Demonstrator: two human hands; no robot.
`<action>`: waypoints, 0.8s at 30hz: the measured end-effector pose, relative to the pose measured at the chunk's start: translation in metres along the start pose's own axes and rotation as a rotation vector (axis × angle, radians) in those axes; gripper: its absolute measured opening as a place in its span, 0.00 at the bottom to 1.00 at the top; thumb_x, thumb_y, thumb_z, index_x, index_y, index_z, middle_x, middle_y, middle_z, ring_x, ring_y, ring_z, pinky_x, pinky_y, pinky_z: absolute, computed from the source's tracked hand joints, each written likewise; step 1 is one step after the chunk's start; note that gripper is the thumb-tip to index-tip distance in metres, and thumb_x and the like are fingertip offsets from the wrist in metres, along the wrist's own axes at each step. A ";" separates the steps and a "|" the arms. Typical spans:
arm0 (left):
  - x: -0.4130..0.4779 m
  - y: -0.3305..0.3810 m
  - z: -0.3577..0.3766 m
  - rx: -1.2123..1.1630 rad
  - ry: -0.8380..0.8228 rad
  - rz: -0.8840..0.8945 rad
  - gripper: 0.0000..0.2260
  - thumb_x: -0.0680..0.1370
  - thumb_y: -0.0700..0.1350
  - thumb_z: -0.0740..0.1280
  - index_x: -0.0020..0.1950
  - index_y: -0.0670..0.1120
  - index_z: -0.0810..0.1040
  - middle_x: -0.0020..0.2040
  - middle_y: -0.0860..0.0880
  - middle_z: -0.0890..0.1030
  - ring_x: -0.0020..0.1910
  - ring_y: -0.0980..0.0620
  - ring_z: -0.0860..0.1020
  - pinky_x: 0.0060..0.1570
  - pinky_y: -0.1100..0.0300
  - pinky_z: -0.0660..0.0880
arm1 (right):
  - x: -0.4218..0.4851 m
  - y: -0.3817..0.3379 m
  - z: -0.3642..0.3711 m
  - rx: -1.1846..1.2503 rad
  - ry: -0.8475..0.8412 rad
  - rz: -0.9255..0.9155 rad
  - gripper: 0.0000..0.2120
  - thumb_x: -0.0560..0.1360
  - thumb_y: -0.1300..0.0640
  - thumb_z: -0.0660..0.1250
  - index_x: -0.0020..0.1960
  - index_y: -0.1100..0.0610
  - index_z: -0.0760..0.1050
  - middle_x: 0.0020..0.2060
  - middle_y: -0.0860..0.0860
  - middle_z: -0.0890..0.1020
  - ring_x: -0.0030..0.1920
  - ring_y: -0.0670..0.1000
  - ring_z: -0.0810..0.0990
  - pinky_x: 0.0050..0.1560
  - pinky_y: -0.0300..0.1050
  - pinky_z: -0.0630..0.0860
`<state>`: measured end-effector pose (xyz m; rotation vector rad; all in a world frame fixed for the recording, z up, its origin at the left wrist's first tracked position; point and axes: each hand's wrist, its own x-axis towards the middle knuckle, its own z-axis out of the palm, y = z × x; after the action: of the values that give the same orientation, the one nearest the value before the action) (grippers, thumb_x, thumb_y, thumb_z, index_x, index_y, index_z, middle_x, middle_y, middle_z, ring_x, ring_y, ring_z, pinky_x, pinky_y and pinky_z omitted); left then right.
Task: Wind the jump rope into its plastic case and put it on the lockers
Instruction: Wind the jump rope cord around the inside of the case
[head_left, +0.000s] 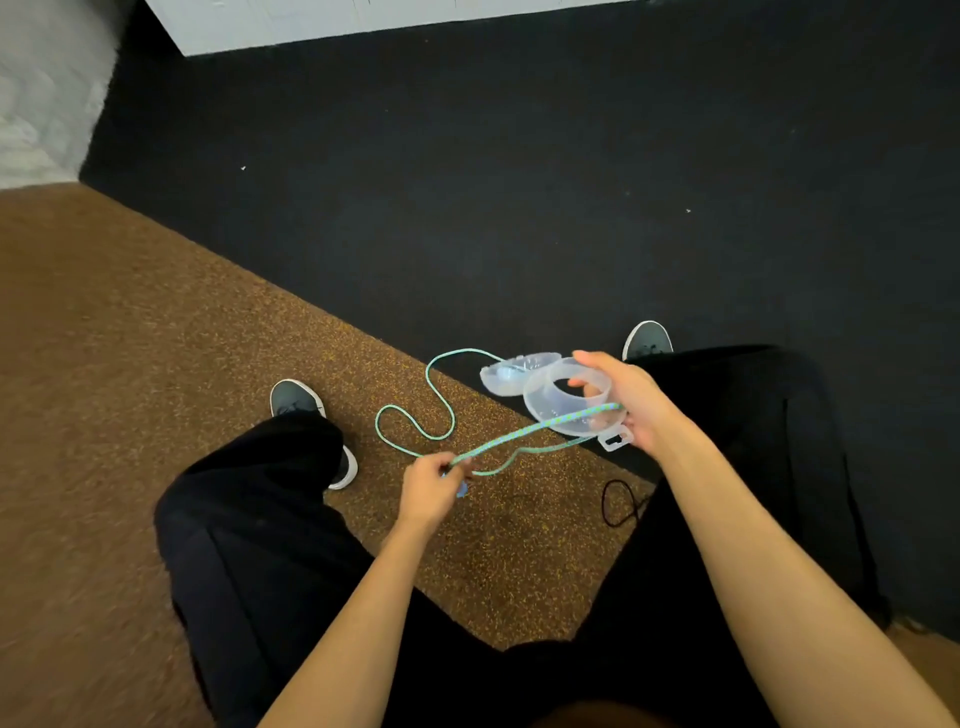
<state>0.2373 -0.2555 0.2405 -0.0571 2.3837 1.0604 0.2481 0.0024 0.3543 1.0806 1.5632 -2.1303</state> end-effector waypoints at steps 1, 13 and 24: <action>0.000 0.003 -0.001 -0.063 -0.001 0.030 0.10 0.76 0.49 0.68 0.34 0.52 0.81 0.30 0.48 0.81 0.31 0.56 0.75 0.35 0.58 0.69 | 0.005 0.004 0.000 -0.052 0.014 -0.013 0.16 0.76 0.49 0.67 0.45 0.64 0.79 0.19 0.49 0.72 0.15 0.44 0.68 0.16 0.35 0.63; -0.006 0.005 0.002 -0.429 0.052 -0.329 0.11 0.76 0.40 0.68 0.57 0.38 0.80 0.33 0.46 0.78 0.21 0.58 0.76 0.25 0.62 0.77 | 0.025 0.050 0.021 -0.264 0.041 -0.023 0.19 0.73 0.47 0.71 0.42 0.65 0.82 0.21 0.50 0.72 0.23 0.41 0.74 0.36 0.41 0.69; -0.022 0.032 0.007 -1.126 -0.073 -0.351 0.14 0.77 0.37 0.66 0.62 0.42 0.75 0.49 0.44 0.84 0.42 0.51 0.82 0.45 0.54 0.80 | 0.027 0.084 0.043 -0.277 0.073 0.019 0.22 0.74 0.42 0.69 0.48 0.62 0.81 0.27 0.50 0.77 0.33 0.47 0.76 0.41 0.44 0.71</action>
<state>0.2512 -0.2317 0.2690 -0.7672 1.3556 1.9898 0.2645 -0.0621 0.2829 1.0816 1.8077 -1.8115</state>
